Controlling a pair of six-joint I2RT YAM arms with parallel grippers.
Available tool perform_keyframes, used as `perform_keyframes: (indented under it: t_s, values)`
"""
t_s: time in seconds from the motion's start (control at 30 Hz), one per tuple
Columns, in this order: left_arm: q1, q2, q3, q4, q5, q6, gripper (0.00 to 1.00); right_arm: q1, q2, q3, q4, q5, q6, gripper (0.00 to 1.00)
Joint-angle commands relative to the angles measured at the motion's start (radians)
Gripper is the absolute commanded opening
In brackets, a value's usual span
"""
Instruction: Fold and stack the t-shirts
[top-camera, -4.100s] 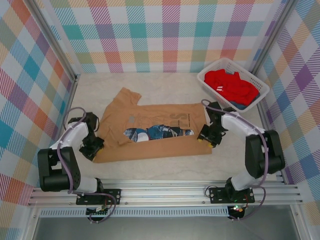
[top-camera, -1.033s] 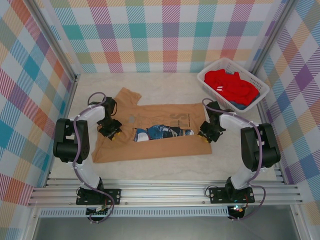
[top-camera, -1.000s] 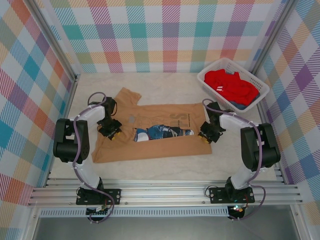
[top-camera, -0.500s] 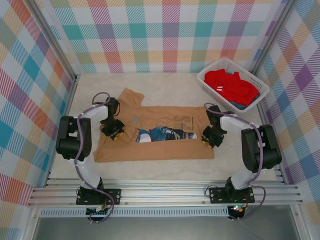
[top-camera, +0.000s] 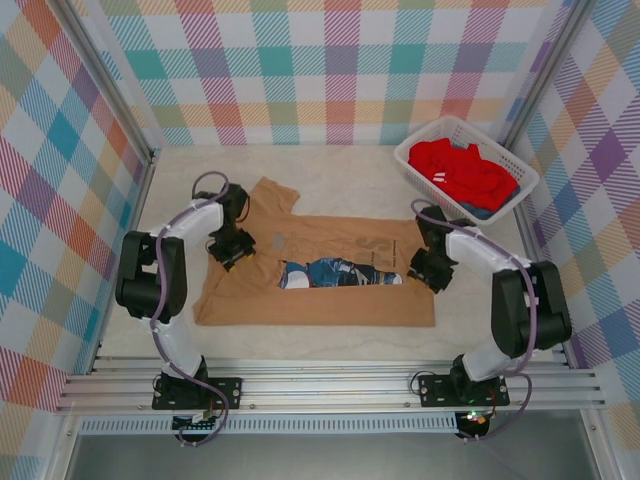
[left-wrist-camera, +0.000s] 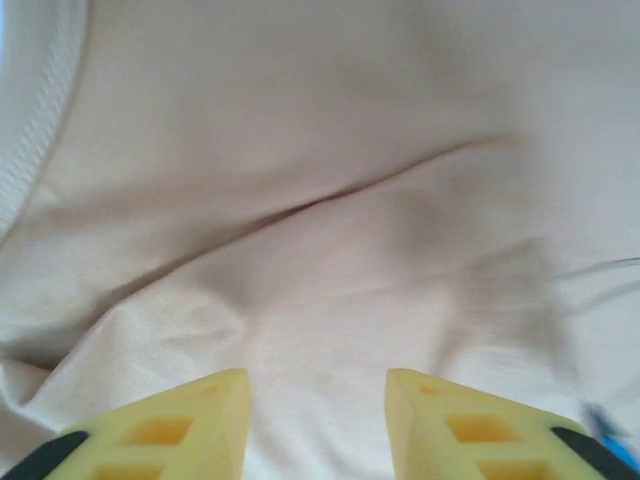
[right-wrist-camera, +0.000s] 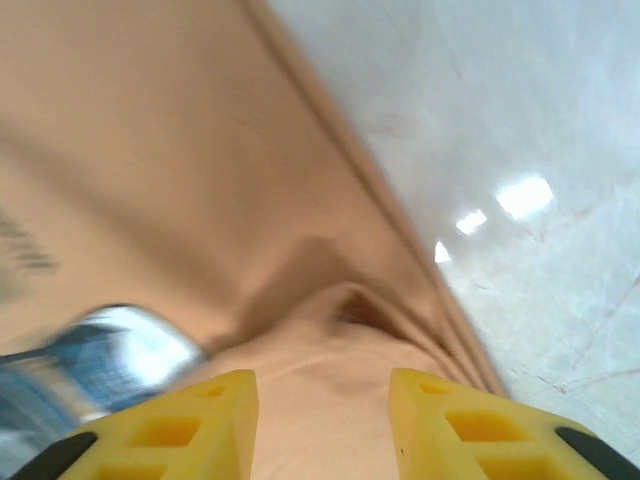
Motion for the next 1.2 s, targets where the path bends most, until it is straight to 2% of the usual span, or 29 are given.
perform_keyframes:
  t_s: [0.0, 0.13, 0.2, 0.27, 0.5, 0.67, 0.93, 1.17]
  values:
    - [0.023, -0.025, 0.173, -0.05, -0.053, 0.022, 0.43, 0.007, -0.064, 0.085, 0.062, 0.05, -0.107, 0.41]
    - [0.063, 0.128, 0.345, 0.016, 0.017, 0.035, 0.38, 0.003, 0.022, 0.156, 0.181, 0.055, -0.172, 0.41]
    - [0.076, 0.21, 0.419, -0.028, 0.036, 0.0, 0.32, 0.001, 0.071, 0.186, 0.256, -0.005, -0.183, 0.4]
    - [0.081, 0.241, 0.44, -0.086, 0.037, -0.044, 0.28, 0.004, 0.121, 0.249, 0.23, -0.036, -0.152, 0.38]
    - [0.102, 0.114, 0.123, 0.011, 0.066, -0.161, 0.28, 0.058, 0.201, 0.268, 0.203, -0.082, -0.102, 0.38]
    - [0.146, 0.098, -0.019, 0.049, 0.016, -0.185, 0.27, 0.071, 0.202, 0.252, 0.196, -0.104, -0.097, 0.39]
    - [0.241, 0.126, -0.063, 0.068, -0.106, -0.042, 0.27, 0.07, 0.198, 0.264, 0.189, -0.098, -0.116, 0.39]
    - [0.3, 0.144, 0.016, 0.046, -0.152, 0.083, 0.28, 0.069, 0.243, 0.316, 0.205, -0.074, -0.146, 0.4]
